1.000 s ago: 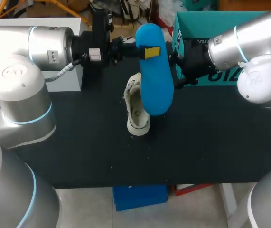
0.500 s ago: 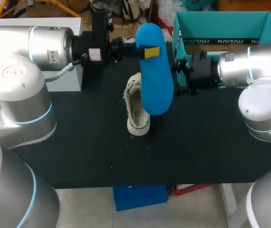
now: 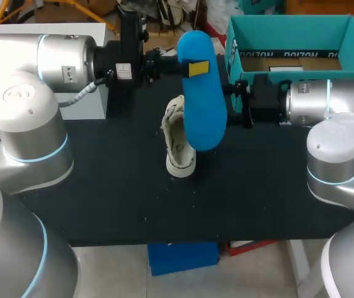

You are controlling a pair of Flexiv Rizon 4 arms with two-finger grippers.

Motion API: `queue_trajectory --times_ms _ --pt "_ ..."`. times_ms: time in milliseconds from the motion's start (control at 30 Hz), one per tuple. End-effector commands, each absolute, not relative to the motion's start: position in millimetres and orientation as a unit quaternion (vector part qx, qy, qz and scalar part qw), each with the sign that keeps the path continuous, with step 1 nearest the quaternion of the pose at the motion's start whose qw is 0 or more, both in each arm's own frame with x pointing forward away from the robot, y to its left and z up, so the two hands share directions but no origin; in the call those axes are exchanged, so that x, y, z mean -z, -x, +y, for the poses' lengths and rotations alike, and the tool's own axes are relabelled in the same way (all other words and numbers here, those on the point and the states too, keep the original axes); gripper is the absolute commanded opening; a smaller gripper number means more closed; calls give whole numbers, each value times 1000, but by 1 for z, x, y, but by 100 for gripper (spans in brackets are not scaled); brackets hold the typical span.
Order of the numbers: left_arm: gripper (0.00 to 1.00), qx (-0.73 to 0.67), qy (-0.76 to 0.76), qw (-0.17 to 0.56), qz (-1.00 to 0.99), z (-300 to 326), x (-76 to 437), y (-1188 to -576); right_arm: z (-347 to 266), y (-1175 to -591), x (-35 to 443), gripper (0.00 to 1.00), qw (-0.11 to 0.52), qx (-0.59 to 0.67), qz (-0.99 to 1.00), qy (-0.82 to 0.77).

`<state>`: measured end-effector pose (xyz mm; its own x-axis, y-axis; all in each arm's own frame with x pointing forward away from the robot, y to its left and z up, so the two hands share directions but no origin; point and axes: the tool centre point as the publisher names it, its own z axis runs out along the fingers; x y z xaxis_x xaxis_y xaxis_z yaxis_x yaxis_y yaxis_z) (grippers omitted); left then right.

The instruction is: Take the shoe out of the shoebox, open the shoe tongue, remove and reinsert the insole, then place the shoe into the shoebox

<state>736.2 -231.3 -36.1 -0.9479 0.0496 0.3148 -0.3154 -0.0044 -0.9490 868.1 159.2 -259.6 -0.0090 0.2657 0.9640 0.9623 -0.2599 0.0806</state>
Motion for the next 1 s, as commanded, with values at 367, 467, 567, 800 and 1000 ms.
queue_trajectory --times_ms 367,467,567,800,1000 --pt "0 -703 -97 128 -693 -234 37 -736 159 -868 258 100 367 548 -475 582" --pt "0 -701 -79 90 -703 -236 38 -736 159 -868 258 100 367 548 -475 582" --pt "0 -690 -3 -7 -724 -239 42 -732 159 -868 258 100 367 548 -475 582" --pt "0 -652 150 -176 -722 -238 66 -717 159 -868 258 100 367 548 -475 582" --pt "0 -601 243 -220 -729 -237 94 -703 159 -868 258 100 367 548 -475 582"
